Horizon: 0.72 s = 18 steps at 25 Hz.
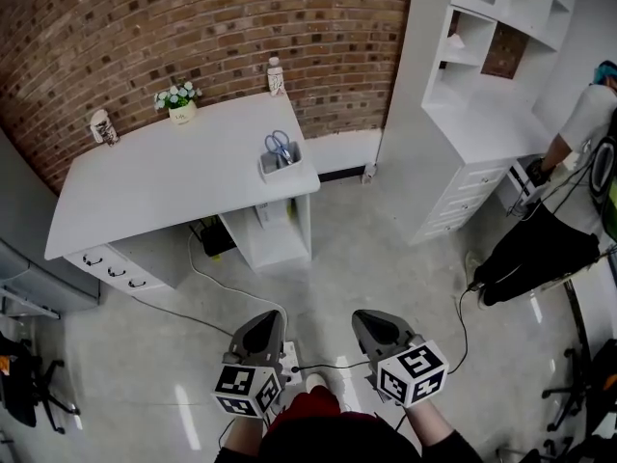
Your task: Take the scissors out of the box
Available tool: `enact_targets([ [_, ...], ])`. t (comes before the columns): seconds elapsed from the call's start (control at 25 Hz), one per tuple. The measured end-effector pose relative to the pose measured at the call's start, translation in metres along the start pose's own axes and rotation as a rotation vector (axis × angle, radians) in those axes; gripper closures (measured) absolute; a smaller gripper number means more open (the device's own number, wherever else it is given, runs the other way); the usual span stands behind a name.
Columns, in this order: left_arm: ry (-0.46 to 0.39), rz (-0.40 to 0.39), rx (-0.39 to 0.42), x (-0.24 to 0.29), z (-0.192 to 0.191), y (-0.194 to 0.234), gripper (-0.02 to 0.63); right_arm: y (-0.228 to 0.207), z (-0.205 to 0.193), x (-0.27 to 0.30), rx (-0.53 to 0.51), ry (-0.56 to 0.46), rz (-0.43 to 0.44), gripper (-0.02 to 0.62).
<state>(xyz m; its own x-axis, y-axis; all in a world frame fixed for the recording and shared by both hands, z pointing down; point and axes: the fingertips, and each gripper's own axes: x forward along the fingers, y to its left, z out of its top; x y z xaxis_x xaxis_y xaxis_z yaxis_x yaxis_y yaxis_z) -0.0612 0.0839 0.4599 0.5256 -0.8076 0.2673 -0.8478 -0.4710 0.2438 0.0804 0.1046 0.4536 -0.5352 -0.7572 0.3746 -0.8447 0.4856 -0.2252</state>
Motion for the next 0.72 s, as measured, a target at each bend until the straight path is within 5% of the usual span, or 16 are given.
enact_targets([
  [0.72, -0.033, 0.024, 0.029, 0.036, 0.044, 0.036, 0.603, -0.013, 0.044, 0.056, -0.027, -0.007, 0.053, 0.586],
])
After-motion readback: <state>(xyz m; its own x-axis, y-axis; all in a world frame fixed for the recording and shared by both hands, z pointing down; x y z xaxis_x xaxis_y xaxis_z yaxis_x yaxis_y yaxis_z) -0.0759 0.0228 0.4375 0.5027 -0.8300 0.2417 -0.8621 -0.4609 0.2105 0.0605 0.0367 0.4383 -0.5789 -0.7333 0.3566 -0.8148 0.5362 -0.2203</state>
